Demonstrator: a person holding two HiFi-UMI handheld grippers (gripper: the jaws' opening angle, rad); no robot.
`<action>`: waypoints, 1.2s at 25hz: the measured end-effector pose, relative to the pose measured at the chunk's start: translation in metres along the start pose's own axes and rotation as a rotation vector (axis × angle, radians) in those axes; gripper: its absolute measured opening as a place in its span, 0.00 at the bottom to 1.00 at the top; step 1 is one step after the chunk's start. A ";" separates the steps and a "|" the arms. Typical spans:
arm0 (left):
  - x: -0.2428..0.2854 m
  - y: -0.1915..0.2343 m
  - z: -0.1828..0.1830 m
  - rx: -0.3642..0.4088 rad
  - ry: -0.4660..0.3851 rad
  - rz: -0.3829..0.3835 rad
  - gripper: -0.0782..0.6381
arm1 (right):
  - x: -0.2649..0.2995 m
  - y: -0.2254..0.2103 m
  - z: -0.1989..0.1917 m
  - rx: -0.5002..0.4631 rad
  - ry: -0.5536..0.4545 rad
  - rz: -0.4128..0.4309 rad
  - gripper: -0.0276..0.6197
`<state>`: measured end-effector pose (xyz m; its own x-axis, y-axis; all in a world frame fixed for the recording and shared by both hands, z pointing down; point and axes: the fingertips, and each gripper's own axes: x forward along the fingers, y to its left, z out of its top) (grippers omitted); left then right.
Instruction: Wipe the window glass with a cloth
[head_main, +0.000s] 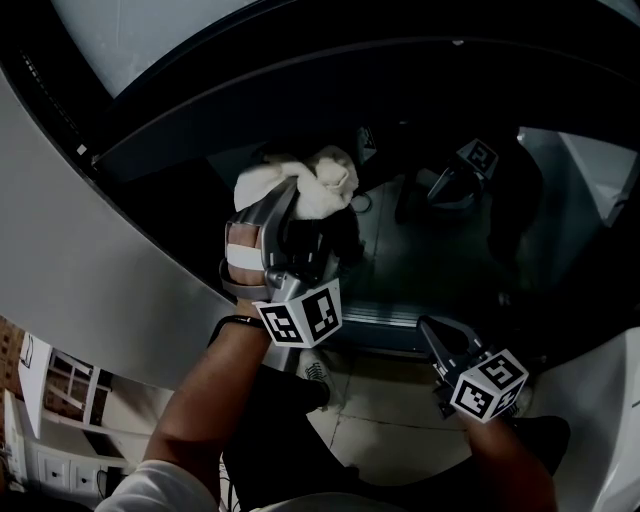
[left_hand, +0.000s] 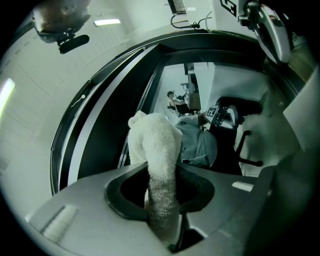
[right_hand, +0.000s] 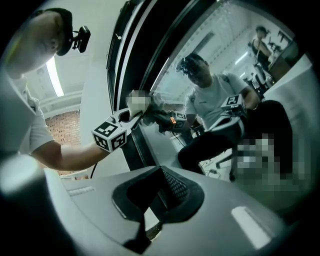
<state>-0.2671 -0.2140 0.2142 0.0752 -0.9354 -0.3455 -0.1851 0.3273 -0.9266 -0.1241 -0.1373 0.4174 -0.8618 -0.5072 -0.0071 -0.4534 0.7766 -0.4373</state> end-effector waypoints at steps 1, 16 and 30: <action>-0.001 -0.002 0.000 0.000 0.000 -0.002 0.28 | -0.001 0.000 0.000 0.001 -0.001 -0.001 0.04; -0.007 -0.013 -0.006 0.011 -0.004 -0.006 0.28 | 0.002 0.001 -0.003 0.010 0.013 -0.010 0.04; -0.014 -0.032 -0.007 0.011 -0.003 -0.035 0.28 | 0.002 -0.002 -0.006 0.010 0.031 -0.015 0.04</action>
<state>-0.2695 -0.2126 0.2496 0.0846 -0.9458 -0.3135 -0.1714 0.2961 -0.9397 -0.1264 -0.1378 0.4240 -0.8615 -0.5071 0.0273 -0.4645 0.7652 -0.4457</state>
